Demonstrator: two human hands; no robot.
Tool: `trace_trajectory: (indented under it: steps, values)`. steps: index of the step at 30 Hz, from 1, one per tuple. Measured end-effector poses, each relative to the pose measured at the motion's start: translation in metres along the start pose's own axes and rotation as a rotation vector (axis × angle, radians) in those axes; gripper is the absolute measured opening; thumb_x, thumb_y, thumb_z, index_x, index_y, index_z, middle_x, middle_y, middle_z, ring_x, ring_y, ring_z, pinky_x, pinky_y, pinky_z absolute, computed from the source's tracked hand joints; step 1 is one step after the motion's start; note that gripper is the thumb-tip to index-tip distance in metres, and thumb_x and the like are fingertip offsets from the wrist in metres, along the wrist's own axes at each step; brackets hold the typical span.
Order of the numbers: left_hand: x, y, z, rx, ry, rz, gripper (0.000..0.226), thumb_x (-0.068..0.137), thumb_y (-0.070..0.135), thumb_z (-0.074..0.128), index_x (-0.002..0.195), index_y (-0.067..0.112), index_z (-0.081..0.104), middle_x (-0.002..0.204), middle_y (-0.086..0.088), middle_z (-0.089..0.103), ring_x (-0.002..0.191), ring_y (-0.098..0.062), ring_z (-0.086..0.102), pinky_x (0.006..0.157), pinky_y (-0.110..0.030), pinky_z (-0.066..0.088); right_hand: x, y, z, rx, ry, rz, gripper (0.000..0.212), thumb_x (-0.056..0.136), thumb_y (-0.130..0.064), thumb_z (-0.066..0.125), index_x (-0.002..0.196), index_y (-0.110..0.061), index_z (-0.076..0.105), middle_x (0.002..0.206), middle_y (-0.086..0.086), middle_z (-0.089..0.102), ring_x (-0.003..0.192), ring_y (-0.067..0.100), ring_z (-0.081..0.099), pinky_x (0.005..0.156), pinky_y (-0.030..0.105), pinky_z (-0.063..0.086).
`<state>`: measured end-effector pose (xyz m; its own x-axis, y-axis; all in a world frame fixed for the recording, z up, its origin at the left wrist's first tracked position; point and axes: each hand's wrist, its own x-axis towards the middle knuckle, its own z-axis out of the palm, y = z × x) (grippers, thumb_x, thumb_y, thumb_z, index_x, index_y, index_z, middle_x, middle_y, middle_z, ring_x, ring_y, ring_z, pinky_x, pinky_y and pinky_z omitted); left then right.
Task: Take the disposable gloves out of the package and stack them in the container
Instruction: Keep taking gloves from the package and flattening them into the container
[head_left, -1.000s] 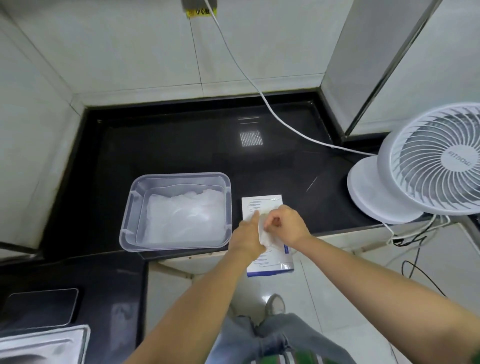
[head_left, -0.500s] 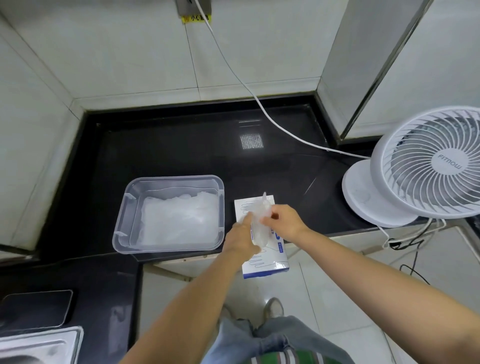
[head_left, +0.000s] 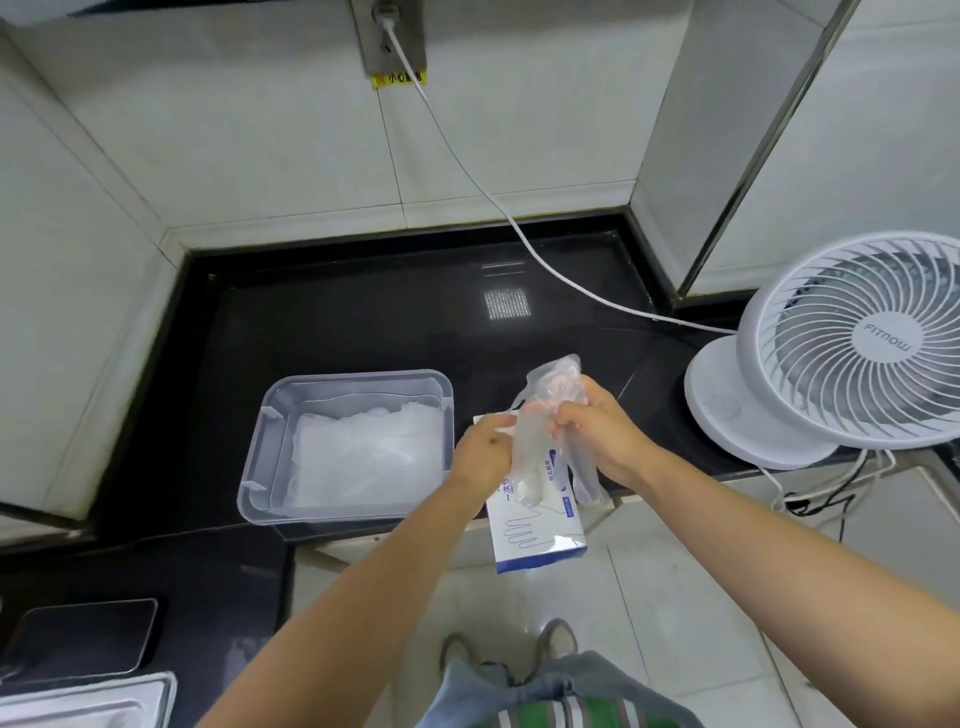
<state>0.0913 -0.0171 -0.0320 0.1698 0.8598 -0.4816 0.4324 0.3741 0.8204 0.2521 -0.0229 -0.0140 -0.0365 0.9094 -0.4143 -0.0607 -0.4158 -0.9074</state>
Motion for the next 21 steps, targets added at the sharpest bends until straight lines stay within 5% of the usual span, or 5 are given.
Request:
trace_trajectory:
  steps: [5, 8, 11, 16, 21]
  values:
    - [-0.009, 0.036, -0.036, -0.586, 0.166, -0.067, 0.031, 0.100, 0.032, 0.046, 0.122, 0.014, 0.057, 0.114, -0.007, 0.065, 0.103, -0.024, 0.065, 0.090, -0.031, 0.051, -0.001, -0.008, 0.008, -0.004, -0.196, -0.011, 0.061, 0.068, -0.008, 0.060, 0.127, -0.024, 0.056, 0.114, 0.015, 0.064, 0.110, 0.033, 0.064, 0.095, 0.048, 0.053]
    - [-0.011, 0.039, -0.059, -0.424, 0.331, 0.045, 0.032, 0.099, 0.044, 0.045, 0.118, 0.019, 0.051, 0.111, 0.000, 0.056, 0.103, -0.017, 0.058, 0.086, -0.026, 0.043, -0.002, -0.016, 0.018, -0.112, -0.314, 0.015, 0.047, 0.083, 0.001, 0.054, 0.124, -0.023, 0.056, 0.116, 0.015, 0.063, 0.111, 0.032, 0.064, 0.099, 0.049, 0.052]
    - [-0.013, 0.042, -0.081, -0.309, 0.192, -0.047, 0.051, 0.089, 0.062, 0.051, 0.110, 0.017, 0.060, 0.104, 0.002, 0.064, 0.095, -0.013, 0.062, 0.082, -0.027, 0.047, -0.005, -0.023, 0.034, -0.214, -0.413, 0.015, 0.045, 0.082, 0.003, 0.054, 0.121, -0.019, 0.060, 0.110, 0.013, 0.067, 0.103, 0.026, 0.066, 0.095, 0.043, 0.052]
    - [-0.018, 0.022, -0.106, -0.218, 0.037, -0.025, 0.013, 0.087, 0.019, 0.071, 0.094, 0.008, 0.072, 0.075, -0.001, 0.063, 0.069, -0.013, 0.057, 0.063, -0.021, 0.048, 0.000, -0.023, 0.061, -0.432, -0.362, -0.019, 0.052, 0.069, -0.031, 0.066, 0.118, -0.014, 0.064, 0.114, 0.010, 0.067, 0.103, 0.017, 0.064, 0.101, 0.049, 0.048]
    - [-0.025, 0.001, -0.130, -0.273, 0.062, 0.149, 0.033, 0.091, 0.007, 0.065, 0.122, 0.014, 0.060, 0.082, -0.005, 0.065, 0.065, -0.008, 0.062, 0.068, -0.019, 0.051, 0.003, -0.031, 0.078, -0.107, -0.580, 0.157, 0.053, 0.104, -0.051, 0.032, 0.138, -0.018, 0.055, 0.136, 0.002, 0.061, 0.129, 0.016, 0.054, 0.110, 0.037, 0.040]
